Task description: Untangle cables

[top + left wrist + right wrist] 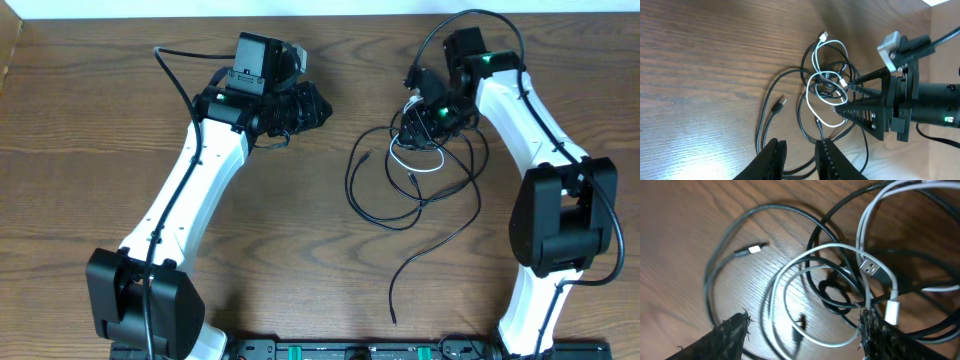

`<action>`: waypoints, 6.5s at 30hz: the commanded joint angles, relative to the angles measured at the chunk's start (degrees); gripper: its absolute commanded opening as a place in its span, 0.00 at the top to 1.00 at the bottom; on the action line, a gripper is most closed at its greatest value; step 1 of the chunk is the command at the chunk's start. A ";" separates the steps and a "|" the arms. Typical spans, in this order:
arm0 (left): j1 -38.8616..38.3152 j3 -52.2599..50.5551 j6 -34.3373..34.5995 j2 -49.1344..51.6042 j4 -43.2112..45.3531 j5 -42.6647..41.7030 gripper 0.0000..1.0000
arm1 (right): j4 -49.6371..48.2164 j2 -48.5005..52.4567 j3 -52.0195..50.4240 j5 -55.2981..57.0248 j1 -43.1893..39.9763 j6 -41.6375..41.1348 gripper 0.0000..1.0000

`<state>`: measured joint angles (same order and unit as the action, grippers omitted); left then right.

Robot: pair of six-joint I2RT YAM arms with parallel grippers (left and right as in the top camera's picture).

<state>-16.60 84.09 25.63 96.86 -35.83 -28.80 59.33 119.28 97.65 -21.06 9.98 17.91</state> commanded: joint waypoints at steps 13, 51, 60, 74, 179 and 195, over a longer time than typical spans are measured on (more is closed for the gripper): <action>0.13 1.20 -0.55 -0.63 -0.17 1.05 0.75 | 2.23 1.86 -2.58 -3.52 1.22 13.51 0.43; 0.13 1.20 -0.55 -0.63 -0.17 1.46 0.75 | -11.85 1.97 -12.13 -19.08 4.26 5.25 0.82; 0.13 1.20 -0.52 -0.63 -0.20 1.44 0.75 | -12.20 1.95 -9.44 -36.06 3.23 5.25 0.99; 0.13 1.20 -0.55 -0.63 -0.63 1.44 0.74 | 2.23 -8.37 14.71 -29.27 2.12 -4.81 0.99; -13.16 4.63 -17.14 -22.01 5.40 16.65 0.93 | 18.27 1.11 33.70 -6.80 -4.70 -14.10 0.37; -9.33 15.91 -13.97 -22.38 6.84 18.82 0.93 | 19.93 7.96 32.65 -7.19 -2.58 -8.96 0.27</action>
<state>-26.09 96.14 10.94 74.78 -29.91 -10.52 79.11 124.97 131.44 -27.24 6.31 6.09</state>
